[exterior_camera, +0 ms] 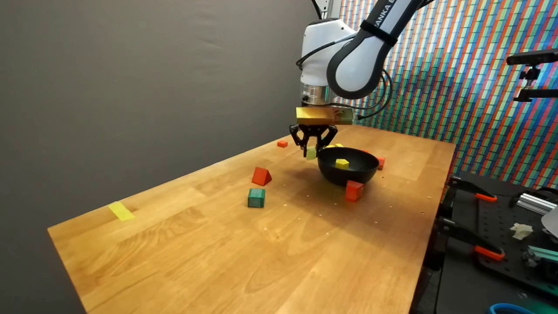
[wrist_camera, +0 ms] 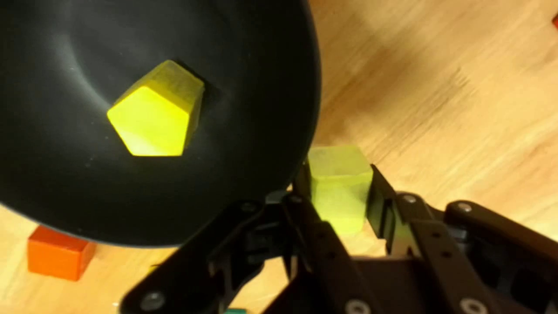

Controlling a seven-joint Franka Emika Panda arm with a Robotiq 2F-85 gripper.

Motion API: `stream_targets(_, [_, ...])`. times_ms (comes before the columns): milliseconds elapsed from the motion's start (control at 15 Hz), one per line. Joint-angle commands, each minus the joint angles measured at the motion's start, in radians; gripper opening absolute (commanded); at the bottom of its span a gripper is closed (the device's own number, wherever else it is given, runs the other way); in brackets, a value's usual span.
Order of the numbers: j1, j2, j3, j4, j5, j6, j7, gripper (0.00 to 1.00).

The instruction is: Put the blocks in the bowl

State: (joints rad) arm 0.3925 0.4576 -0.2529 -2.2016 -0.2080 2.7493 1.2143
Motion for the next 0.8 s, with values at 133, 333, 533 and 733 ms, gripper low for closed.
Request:
stream_targets(133, [0.081, -0.277, -0.195, -0.267, -0.208, 0.17, 0.304, 0.14])
stream_targets(333, [0.145, -0.405, -0.334, -0.317, -0.413, 0.096, 0.417, 0.14])
stream_targets(533, [0.091, -0.467, -0.262, -0.376, -0.251, 0.043, 0.177, 0.14])
stream_targets(733, [-0.026, -0.436, -0.059, -0.412, -0.03, 0.072, -0.054, 0.14])
